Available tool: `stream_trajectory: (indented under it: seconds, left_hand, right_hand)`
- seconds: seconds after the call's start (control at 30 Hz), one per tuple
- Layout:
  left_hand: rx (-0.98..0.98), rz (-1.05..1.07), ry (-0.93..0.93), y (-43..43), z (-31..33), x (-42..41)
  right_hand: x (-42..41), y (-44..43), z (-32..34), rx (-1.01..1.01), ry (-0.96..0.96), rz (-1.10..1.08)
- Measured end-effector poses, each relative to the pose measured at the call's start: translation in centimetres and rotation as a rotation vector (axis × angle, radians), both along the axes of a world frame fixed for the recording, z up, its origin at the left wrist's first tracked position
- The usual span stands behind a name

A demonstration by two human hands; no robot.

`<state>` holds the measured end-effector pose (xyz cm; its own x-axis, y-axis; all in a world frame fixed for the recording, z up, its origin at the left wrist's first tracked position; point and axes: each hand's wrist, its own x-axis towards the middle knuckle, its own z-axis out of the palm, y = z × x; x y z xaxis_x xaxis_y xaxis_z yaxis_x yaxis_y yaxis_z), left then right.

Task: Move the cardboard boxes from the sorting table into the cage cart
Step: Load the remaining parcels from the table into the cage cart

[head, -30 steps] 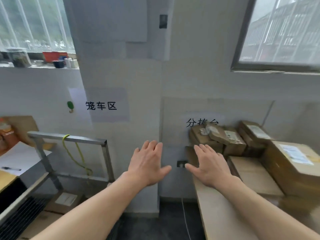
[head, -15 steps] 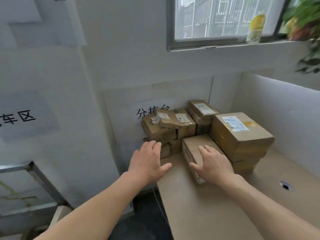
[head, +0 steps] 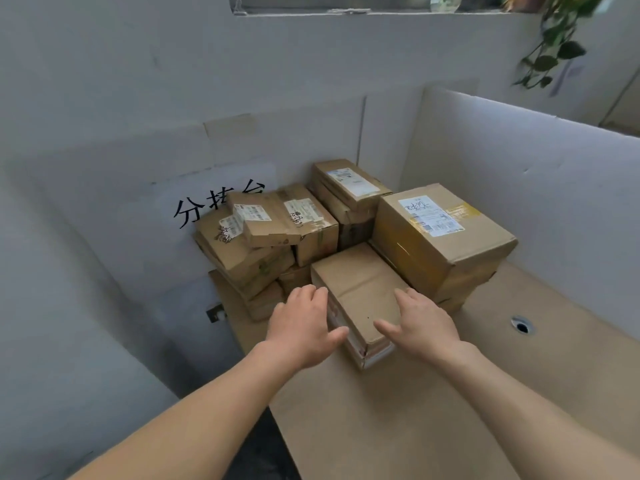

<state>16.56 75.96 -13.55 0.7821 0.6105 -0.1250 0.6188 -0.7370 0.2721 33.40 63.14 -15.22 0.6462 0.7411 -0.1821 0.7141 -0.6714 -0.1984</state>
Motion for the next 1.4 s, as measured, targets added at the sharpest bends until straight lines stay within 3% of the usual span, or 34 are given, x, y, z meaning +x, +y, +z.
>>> stream_trajectory:
  seconds: [0.37,0.77,1.17,1.4]
  left_hand:
    - [-0.076,-0.067,0.075,3.4,-4.0,4.0]
    - [-0.097,-0.082,0.078,5.2,-5.7,4.5]
    - [-0.18,-0.018,0.02,3.1,-7.4,2.3]
    - [-0.264,-0.043,0.045,-0.5,-6.7,0.8]
  right_hand:
    - [3.2,4.4,-3.2,-0.071,0.048,-0.086]
    - [3.1,6.4,-3.3,-0.157,-0.02,-0.097]
    - [1.8,4.4,-4.0,-0.162,0.007,-0.111]
    - [0.3,-0.4,-5.2,-0.067,0.168,-0.207]
